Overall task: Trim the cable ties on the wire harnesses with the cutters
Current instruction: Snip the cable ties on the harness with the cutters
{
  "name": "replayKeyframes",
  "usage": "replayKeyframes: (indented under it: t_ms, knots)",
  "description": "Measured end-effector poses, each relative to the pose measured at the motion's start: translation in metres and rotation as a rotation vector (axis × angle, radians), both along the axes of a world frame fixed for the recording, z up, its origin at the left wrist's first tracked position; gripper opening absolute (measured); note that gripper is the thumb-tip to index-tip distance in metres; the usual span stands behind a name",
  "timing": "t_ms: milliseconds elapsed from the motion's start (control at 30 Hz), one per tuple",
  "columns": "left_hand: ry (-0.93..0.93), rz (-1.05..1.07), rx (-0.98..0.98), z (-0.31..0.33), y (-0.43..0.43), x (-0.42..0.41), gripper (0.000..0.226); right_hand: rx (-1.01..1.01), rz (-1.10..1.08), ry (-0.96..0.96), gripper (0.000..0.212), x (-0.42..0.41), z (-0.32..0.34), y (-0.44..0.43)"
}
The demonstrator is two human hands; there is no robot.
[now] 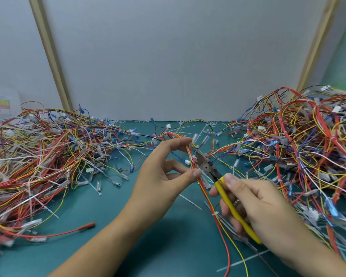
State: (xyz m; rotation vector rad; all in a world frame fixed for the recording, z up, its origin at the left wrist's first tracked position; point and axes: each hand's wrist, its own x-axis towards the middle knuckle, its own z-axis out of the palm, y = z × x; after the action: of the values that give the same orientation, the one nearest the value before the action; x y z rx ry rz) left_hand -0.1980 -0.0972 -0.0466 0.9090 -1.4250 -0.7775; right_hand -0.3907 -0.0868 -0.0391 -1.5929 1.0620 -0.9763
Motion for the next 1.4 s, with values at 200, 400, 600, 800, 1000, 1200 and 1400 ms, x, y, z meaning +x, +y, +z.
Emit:
replayKeyframes:
  t_ms: [200, 400, 600, 800, 1000, 1200, 1400]
  knots:
    - [0.224, -0.024, 0.226, -0.001, -0.005, 0.000, 0.045, -0.051, -0.031, -0.020, 0.045, 0.001, 0.001, -0.002]
    - [0.397, 0.200, 0.278, -0.003, -0.013, 0.008, 0.014, -0.166, -0.091, 0.027, 0.043, -0.002, -0.001, -0.003]
    - [0.620, 0.129, 0.445, 0.000, -0.016, 0.010, 0.064, -0.226, -0.150, 0.057, 0.048, -0.007, -0.001, -0.006]
    - [0.474, 0.112, 0.469, -0.004, -0.015, 0.010, 0.019, -0.185, -0.093, 0.024, 0.008, -0.008, -0.007, -0.013]
    - [0.361, 0.022, 0.510, -0.005, -0.011, 0.003, 0.052, -0.197, -0.064, -0.054, 0.019, -0.004, -0.009, -0.019]
    - [0.286, -0.262, 0.696, -0.002, -0.005, -0.003, 0.046, -0.261, -0.061, 0.067, 0.022, -0.001, -0.011, -0.027]
    - [0.151, -0.249, 0.701, -0.001, -0.002, -0.007, 0.021, -0.285, -0.079, 0.138, 0.022, 0.002, -0.015, -0.029]
